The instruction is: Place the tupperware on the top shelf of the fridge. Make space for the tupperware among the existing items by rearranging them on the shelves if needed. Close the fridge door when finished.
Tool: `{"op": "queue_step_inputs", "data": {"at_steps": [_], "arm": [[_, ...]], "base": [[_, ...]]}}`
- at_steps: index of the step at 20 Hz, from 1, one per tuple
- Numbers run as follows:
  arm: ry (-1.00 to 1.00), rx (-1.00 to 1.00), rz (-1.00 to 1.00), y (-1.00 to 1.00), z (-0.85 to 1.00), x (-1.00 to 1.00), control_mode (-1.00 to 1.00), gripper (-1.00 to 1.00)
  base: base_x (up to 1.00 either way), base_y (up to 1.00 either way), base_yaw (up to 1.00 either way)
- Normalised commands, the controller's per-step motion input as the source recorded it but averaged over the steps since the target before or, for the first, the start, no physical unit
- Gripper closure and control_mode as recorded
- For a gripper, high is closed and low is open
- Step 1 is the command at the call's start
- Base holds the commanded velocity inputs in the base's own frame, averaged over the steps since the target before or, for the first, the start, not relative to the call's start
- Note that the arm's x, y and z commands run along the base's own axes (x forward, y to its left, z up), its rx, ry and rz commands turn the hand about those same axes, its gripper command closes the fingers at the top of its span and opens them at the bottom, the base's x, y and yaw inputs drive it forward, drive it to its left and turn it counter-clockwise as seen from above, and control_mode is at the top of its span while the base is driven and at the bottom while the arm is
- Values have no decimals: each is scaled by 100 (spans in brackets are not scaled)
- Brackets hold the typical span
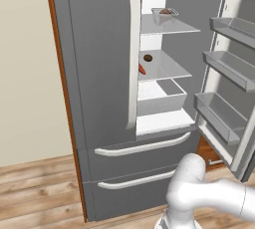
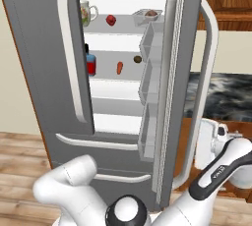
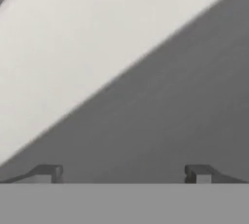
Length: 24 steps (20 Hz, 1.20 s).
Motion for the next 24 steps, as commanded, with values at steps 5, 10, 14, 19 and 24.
{"op": "queue_step_inputs", "data": {"at_steps": [5, 10, 14, 19, 24], "arm": [[-24, -8, 29, 100, 0, 0, -100, -100], [-28, -6, 28, 100, 0, 0, -100, -100], [-27, -5, 19, 100, 0, 4, -100, -100], [-31, -5, 2, 100, 13, 37, -100, -100], [-25, -5, -16, 82, 19, 68, -100, -100]], "base": [[0, 0, 0], [0, 0, 0], [0, 0, 0], [0, 0, 0], [0, 0, 0]]}}
